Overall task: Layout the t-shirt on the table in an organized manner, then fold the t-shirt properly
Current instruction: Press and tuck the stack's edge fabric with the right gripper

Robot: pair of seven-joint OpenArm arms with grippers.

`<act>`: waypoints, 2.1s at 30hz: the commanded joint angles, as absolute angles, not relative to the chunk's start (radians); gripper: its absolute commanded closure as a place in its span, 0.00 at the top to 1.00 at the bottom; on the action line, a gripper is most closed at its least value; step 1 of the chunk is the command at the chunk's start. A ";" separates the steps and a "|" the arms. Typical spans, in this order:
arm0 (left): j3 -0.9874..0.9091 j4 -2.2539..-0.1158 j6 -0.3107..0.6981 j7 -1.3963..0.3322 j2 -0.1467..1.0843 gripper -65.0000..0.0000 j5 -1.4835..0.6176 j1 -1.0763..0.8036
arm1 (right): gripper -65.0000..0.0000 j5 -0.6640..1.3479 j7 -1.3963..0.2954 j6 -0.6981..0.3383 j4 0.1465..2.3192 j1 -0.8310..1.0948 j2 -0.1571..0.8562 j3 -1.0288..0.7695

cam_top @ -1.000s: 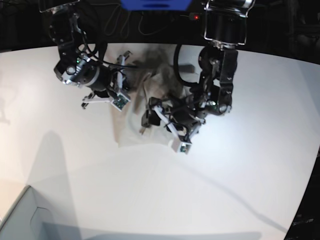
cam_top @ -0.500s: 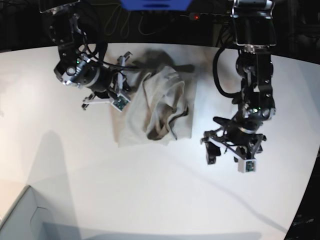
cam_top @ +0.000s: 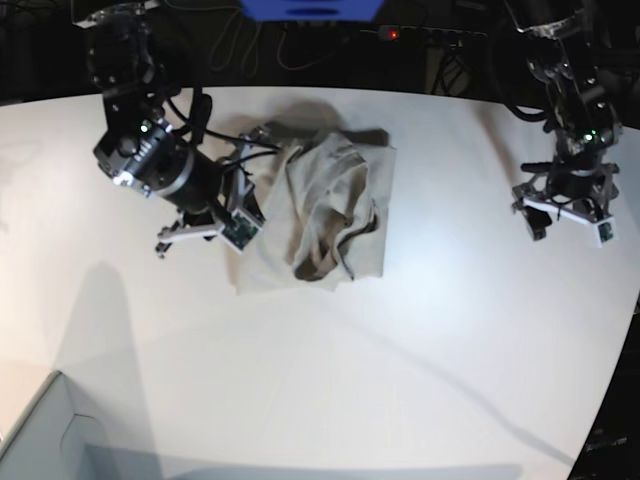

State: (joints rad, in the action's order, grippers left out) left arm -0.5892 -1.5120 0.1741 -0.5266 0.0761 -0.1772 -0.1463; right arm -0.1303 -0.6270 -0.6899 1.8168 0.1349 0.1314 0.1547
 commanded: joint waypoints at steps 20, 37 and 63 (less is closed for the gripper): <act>-0.742 -1.506 0.177 -0.506 0.081 0.42 -0.186 -0.220 | 0.09 -0.120 -0.595 -0.698 1.351 -0.197 -0.008 0.242; -0.743 -1.500 0.177 -0.506 0.071 0.42 -0.186 -0.220 | 0.09 -0.120 -0.593 -0.698 1.431 -0.191 -0.133 0.418; -0.743 -1.503 0.179 -0.506 0.073 0.42 -0.186 -0.219 | 0.09 -0.124 -0.375 -0.698 1.171 -0.255 -0.154 0.338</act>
